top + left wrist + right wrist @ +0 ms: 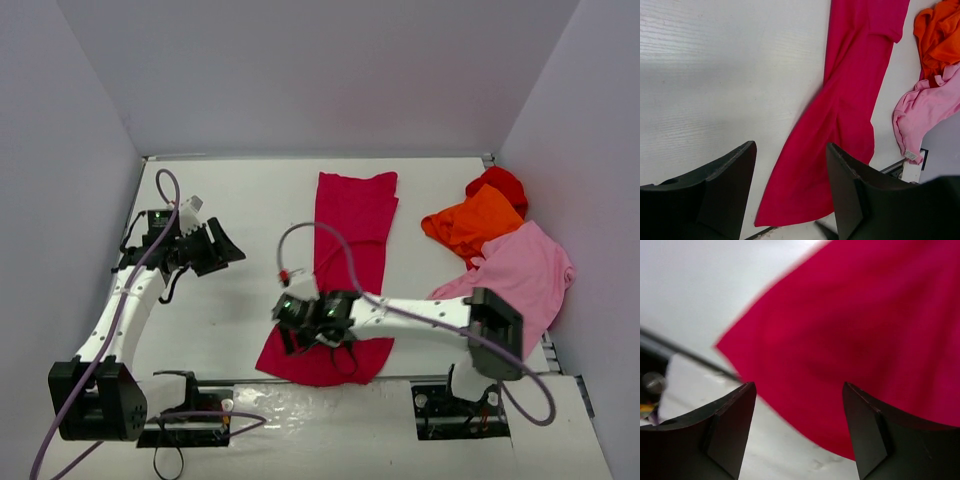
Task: Fold and stack the t-shirts
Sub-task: Grab the bottom of the folded rectangular tshirt with right arm
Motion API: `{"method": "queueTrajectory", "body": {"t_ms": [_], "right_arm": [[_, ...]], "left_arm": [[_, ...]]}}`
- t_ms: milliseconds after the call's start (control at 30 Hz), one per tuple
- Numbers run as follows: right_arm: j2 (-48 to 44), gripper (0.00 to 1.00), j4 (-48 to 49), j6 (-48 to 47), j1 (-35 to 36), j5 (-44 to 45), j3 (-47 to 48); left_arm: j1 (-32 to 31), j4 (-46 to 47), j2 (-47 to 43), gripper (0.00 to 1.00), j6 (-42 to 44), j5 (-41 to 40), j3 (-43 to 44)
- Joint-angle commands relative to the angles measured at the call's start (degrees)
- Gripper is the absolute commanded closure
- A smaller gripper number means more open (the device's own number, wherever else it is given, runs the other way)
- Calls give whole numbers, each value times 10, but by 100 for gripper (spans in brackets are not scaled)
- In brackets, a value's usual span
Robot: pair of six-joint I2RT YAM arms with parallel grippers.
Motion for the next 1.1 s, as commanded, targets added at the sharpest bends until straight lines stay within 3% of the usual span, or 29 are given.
{"method": "queueTrajectory", "body": {"t_ms": [0, 200, 467, 900, 1067], "right_arm": [[-155, 35, -52, 107, -86, 29, -144], [-240, 37, -64, 174, -103, -3, -256], [-257, 41, -58, 210, -112, -8, -332], [-318, 43, -31, 207, -179, -3, -391], [-281, 43, -13, 161, -220, -10, -370]], "left_arm": [[6, 17, -11, 46, 13, 6, 26], [7, 46, 8, 46, -3, 20, 21], [7, 45, 13, 46, 1, 25, 29], [7, 54, 30, 46, -1, 33, 35], [6, 55, 31, 46, -3, 33, 37]]}}
